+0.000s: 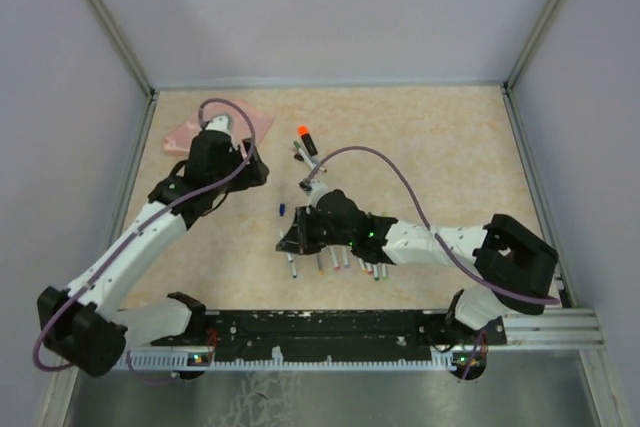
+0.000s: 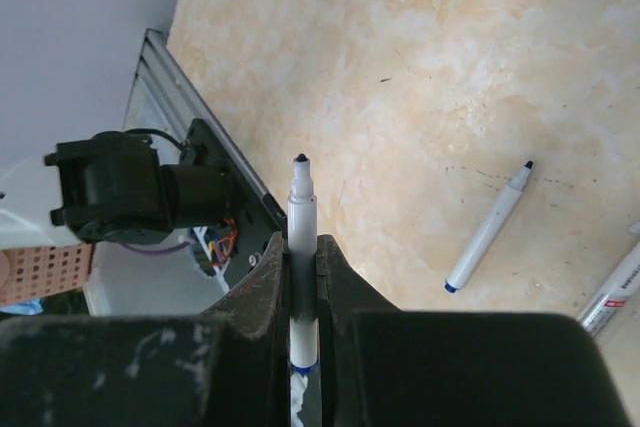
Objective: Open the pen caps
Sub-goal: Place the pen cap at the center of the board, then place the pen at the center of the board.
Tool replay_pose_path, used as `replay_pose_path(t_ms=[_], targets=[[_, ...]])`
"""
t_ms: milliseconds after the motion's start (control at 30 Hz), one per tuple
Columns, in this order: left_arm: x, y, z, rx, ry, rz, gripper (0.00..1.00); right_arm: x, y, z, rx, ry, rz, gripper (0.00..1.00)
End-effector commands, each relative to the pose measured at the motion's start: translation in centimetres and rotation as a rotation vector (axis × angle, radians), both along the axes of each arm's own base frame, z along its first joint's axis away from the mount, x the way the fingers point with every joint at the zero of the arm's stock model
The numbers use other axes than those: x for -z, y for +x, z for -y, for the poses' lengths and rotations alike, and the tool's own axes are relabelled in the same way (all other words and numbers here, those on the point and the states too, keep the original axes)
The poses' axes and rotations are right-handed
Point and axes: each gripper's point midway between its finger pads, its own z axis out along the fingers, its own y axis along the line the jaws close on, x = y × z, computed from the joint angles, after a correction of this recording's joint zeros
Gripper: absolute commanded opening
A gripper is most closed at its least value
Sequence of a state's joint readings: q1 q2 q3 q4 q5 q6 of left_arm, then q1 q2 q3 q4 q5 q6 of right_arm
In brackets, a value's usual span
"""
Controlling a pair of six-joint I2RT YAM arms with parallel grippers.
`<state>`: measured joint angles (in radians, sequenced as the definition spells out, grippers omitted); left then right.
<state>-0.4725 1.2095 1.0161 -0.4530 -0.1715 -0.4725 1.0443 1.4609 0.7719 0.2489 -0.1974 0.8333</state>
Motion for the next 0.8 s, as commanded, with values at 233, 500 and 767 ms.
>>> replay_pose_path(t_ms=[233,500,767], targets=[[-3.7,-7.0,-7.5,-0.198,-0.003,0.155,0.80,2.9,0.5,-4.1,0.285,-0.384,0.027,0.00],[-4.6,-9.6,-9.8,-0.263,-0.006,0.186,0.80,6.3,-0.2,-3.9,0.373,-0.589,-0.017,0.00],[-4.1,-11.0,-10.0,-0.259,-0.031,0.164,0.80,8.1,-0.5,-3.5,0.383,-0.683,-0.031,0.06]])
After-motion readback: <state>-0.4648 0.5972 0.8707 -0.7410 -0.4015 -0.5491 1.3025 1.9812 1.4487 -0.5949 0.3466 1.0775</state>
